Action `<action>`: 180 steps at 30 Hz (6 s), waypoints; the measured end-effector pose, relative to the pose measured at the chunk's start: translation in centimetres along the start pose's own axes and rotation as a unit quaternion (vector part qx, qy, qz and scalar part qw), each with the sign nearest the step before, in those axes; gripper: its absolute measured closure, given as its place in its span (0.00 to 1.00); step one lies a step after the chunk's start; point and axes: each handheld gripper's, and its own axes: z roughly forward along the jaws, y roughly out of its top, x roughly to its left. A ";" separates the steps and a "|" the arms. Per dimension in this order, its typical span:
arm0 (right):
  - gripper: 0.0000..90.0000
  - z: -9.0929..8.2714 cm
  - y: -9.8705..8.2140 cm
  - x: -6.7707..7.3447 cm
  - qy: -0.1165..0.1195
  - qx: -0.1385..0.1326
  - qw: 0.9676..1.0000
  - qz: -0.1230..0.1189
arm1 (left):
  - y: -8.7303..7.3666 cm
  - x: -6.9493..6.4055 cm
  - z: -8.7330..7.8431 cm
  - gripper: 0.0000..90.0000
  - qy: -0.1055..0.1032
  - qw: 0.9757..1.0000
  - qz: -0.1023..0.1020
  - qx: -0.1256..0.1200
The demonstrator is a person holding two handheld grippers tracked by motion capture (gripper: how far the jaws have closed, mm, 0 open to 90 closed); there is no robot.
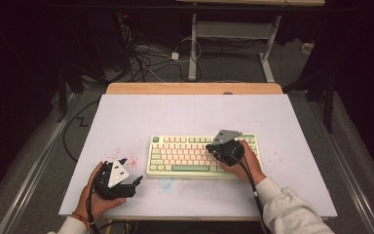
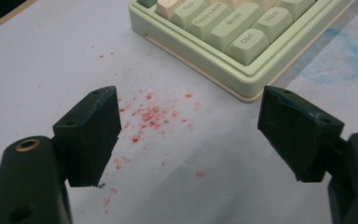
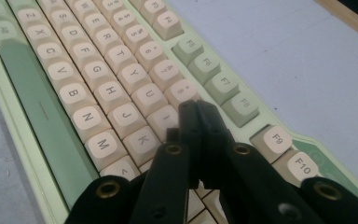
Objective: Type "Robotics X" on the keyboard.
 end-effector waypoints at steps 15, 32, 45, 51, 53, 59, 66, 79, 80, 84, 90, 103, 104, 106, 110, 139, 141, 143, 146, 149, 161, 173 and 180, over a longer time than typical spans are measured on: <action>0.94 -2.4 0.2 -0.2 -0.005 -0.047 0.999 0.004 | 0.0 -0.2 0.4 0.23 -0.011 1.000 0.003 0.013; 0.52 -5.8 -1.0 -0.5 -0.027 -0.096 0.995 0.013 | 0.0 -0.3 0.5 0.24 -0.012 1.000 0.014 0.024; 0.32 -8.4 -4.0 0.0 -0.074 -0.122 0.989 0.024 | -0.1 -0.1 0.5 0.24 -0.013 0.999 0.013 0.028; 0.30 -9.1 -5.8 0.2 -0.089 -0.121 0.988 0.032 | -0.1 -0.2 0.5 0.24 -0.015 0.999 0.016 0.026; 0.30 -9.2 -6.5 0.2 -0.091 -0.116 0.988 0.032 | 0.0 -0.3 0.3 0.24 -0.017 1.000 0.016 0.019; 0.29 -10.0 -8.6 0.3 -0.105 -0.107 0.988 0.046 | 0.2 -0.1 -0.1 0.25 -0.034 0.999 -0.003 -0.006; 0.27 -11.0 -10.7 0.6 -0.121 -0.094 0.987 0.052 | 1.0 -0.2 -0.5 0.29 -0.042 0.999 -0.012 -0.019; 0.22 -11.4 -12.1 1.3 -0.128 -0.072 0.988 0.049 | 4.5 -0.3 0.6 0.57 -0.093 0.995 -0.014 -0.037; 0.22 -11.4 -12.1 1.3 -0.127 -0.073 0.988 0.049 | 4.9 -0.3 0.7 0.65 -0.097 0.995 -0.014 -0.034; 0.22 -11.3 -12.0 1.3 -0.128 -0.072 0.988 0.044 | 6.5 -0.1 1.6 0.77 -0.112 0.994 -0.001 -0.007; 0.23 -11.3 -11.9 1.3 -0.129 -0.073 0.988 0.038 | 8.8 -0.3 2.6 0.97 -0.130 0.991 0.023 -0.001; 0.23 -11.2 -12.0 1.2 -0.128 -0.069 0.989 0.035 | 13.1 -1.5 6.1 0.97 -0.162 0.985 0.054 0.028; 0.23 -11.2 -12.0 1.2 -0.127 -0.067 0.989 0.034 | 13.4 -1.7 6.4 0.97 -0.161 0.985 0.055 0.029; 0.23 -11.2 -12.1 1.2 -0.126 -0.066 0.989 0.033 | 13.7 -1.8 7.0 0.97 -0.167 0.984 0.054 0.033; 0.23 -11.2 -12.2 1.2 -0.126 -0.066 0.989 0.032 | 14.4 -2.0 8.1 0.97 -0.168 0.983 0.058 0.040; 0.24 -11.2 -12.3 1.5 -0.128 -0.058 0.990 0.016 | 15.4 -2.9 10.5 0.97 -0.149 0.983 0.086 0.065; 0.24 -11.3 -12.2 1.5 -0.129 -0.059 0.990 0.014 | 15.5 -2.8 10.2 0.97 -0.145 0.984 0.085 0.056; 0.24 -11.3 -12.2 1.5 -0.129 -0.059 0.990 0.014 | 15.4 -2.7 9.9 0.97 -0.145 0.985 0.082 0.047; 0.25 -11.4 -12.2 1.5 -0.130 -0.061 0.989 0.015 | 15.3 -2.5 9.3 0.93 -0.140 0.987 0.078 0.035; 0.25 -11.4 -12.2 1.5 -0.132 -0.061 0.989 0.015 | 15.1 -2.3 8.5 0.90 -0.129 0.989 0.076 0.016; 0.25 -11.5 -12.1 1.5 -0.132 -0.064 0.989 0.014 | 13.7 -1.7 7.0 0.58 -0.107 0.991 0.073 -0.017; 0.24 -11.5 -12.0 1.5 -0.131 -0.065 0.989 0.012 | 12.4 -1.9 5.5 0.29 -0.074 0.993 0.083 -0.048; 0.24 -11.5 -11.9 1.3 -0.126 -0.068 0.990 0.022 | 11.6 -1.9 4.4 0.25 -0.055 0.993 0.083 -0.068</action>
